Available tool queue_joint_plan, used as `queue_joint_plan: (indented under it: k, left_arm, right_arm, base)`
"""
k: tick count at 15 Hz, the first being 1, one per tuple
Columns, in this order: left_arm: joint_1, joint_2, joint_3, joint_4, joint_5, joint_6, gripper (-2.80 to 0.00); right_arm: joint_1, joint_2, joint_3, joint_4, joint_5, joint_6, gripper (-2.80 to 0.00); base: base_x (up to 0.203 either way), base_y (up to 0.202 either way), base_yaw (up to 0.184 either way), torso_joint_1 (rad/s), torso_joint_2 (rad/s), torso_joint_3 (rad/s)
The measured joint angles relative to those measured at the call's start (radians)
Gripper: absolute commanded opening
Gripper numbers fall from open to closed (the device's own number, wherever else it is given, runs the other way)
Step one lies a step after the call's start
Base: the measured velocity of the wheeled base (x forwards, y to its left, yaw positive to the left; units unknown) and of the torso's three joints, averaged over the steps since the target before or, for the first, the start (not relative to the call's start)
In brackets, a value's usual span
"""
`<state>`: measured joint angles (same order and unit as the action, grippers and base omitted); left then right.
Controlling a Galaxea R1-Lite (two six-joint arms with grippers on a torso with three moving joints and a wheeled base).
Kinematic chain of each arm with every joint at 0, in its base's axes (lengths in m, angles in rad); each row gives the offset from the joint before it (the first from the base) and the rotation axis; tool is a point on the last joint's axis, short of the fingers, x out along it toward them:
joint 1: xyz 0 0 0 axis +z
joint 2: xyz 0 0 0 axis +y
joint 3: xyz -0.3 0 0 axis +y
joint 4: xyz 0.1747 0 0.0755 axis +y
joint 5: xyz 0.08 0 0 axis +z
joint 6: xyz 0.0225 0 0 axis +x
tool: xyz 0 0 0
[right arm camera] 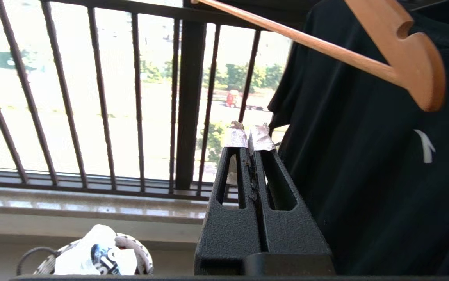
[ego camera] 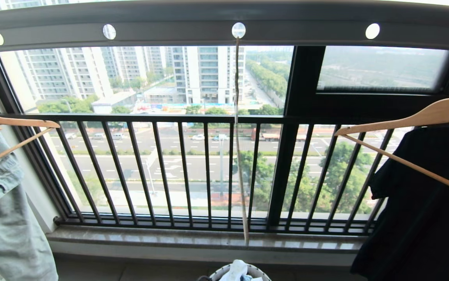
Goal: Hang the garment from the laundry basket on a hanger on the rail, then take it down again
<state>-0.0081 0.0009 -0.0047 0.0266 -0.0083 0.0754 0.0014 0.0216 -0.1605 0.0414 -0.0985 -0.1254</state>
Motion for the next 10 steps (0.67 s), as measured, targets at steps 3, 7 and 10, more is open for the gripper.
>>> queue_joint_plan:
  k: [3, 7, 10]
  left_arm:
    - [0.000, 0.000, 0.000, 0.000, 0.004, -0.058, -2.80]
    - [0.000, 0.000, 0.000, 0.000, 0.004, -0.060, -2.80]
    - [0.000, 0.000, 0.000, 0.001, 0.004, -0.060, -2.80]
  right_arm:
    - [0.000, -0.017, 0.134, -0.114, 0.087, 0.018, -2.80]
    - [0.000, -0.022, 0.157, -0.034, 0.112, 0.023, -2.80]
    - [0.000, -0.022, 0.160, -0.033, 0.114, 0.034, -2.80]
  base:
    - [0.000, 0.000, 0.000, 0.000, 0.00, 0.000]
    - [0.000, 0.000, 0.000, 0.000, 0.00, 0.000]
    - [0.000, 0.000, 0.000, 0.000, 0.00, 0.000]
